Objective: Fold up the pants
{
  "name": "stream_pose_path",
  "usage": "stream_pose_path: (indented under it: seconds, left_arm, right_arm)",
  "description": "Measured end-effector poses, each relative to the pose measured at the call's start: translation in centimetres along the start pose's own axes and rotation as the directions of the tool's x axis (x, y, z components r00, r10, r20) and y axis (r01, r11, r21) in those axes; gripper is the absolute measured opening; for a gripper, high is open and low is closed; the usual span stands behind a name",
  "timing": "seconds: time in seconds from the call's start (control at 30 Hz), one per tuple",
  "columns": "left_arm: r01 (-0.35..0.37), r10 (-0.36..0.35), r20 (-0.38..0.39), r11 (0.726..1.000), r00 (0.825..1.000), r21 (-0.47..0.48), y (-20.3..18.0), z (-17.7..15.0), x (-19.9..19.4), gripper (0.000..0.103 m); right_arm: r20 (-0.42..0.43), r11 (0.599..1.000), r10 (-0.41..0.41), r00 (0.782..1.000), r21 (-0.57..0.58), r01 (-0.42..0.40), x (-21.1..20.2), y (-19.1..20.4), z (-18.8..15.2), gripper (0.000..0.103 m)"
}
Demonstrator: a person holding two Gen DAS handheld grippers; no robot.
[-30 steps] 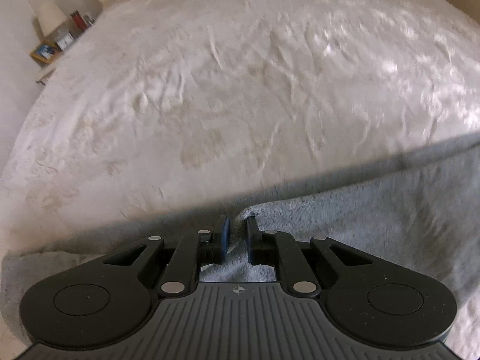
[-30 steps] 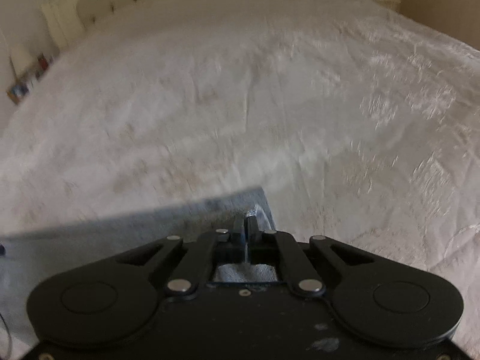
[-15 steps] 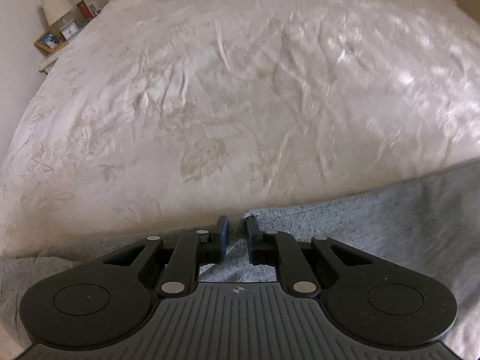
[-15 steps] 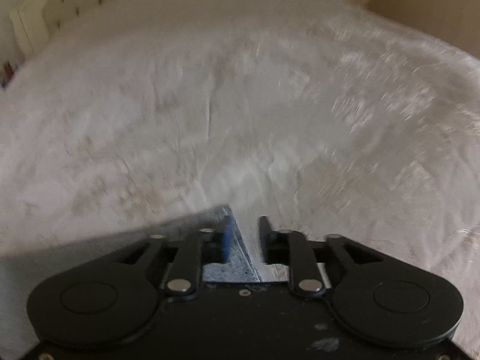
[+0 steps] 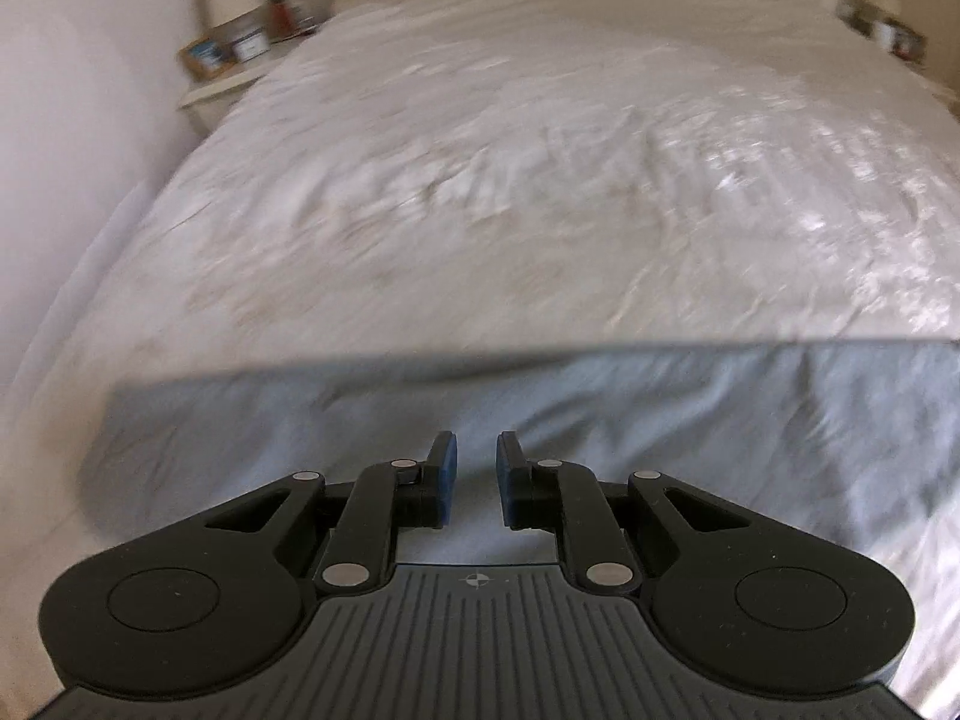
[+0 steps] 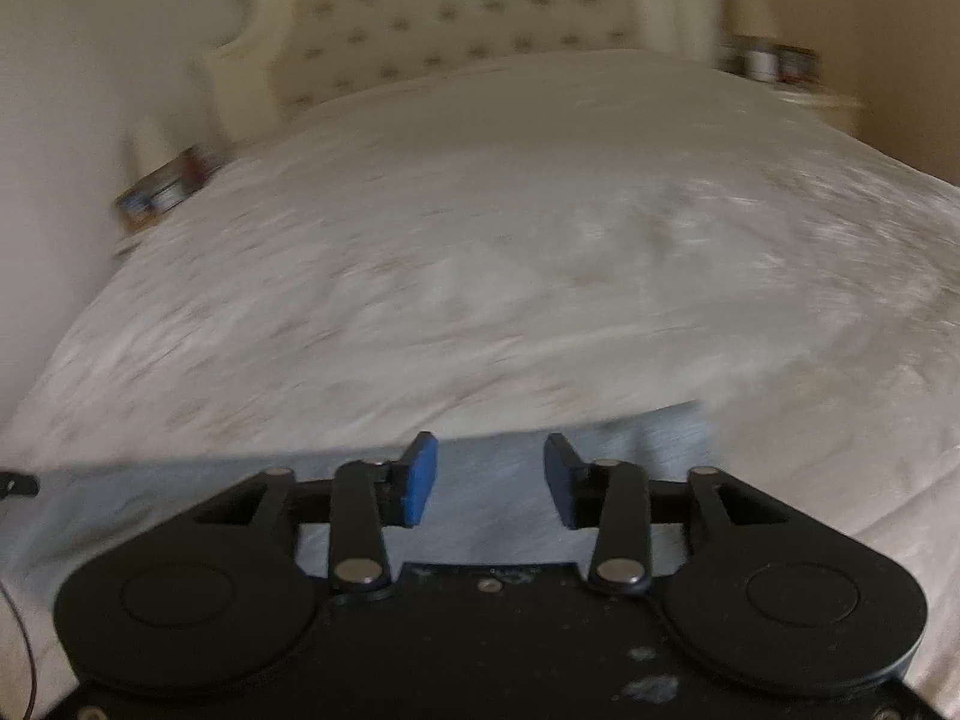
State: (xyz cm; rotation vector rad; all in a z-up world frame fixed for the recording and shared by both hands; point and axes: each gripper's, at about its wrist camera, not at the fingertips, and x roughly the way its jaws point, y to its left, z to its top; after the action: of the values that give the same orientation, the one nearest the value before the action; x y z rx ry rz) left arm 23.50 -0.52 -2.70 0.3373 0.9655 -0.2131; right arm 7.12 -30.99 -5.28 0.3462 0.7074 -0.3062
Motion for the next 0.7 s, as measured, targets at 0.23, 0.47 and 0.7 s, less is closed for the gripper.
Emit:
stream_pose_path:
  seconds: [0.23, 0.47, 0.7]
  left_arm:
    - [-0.057, 0.050, -0.073, 0.994, 0.996, -0.093, 6.7, -3.7, -0.2, 0.016]
    - [-0.064, 0.048, -0.097, 0.984, 0.994, -0.168, 15.0, -4.2, 3.3, 0.016]
    - [-0.076, 0.051, -0.127, 0.977, 0.991, -0.197, 21.8, -3.7, 9.9, 0.016]
  right_arm:
    - [-0.026, 0.971, 0.115, 0.993, -0.208, -0.117, -1.7, 10.8, -2.5, 0.070]
    - [-0.179, 0.933, 0.230, 0.957, -0.240, -0.269, 1.2, 21.5, -2.5, 0.041]
    - [-0.256, 0.869, 0.223, 0.940, -0.385, -0.311, 8.2, 34.0, -2.2, 0.041]
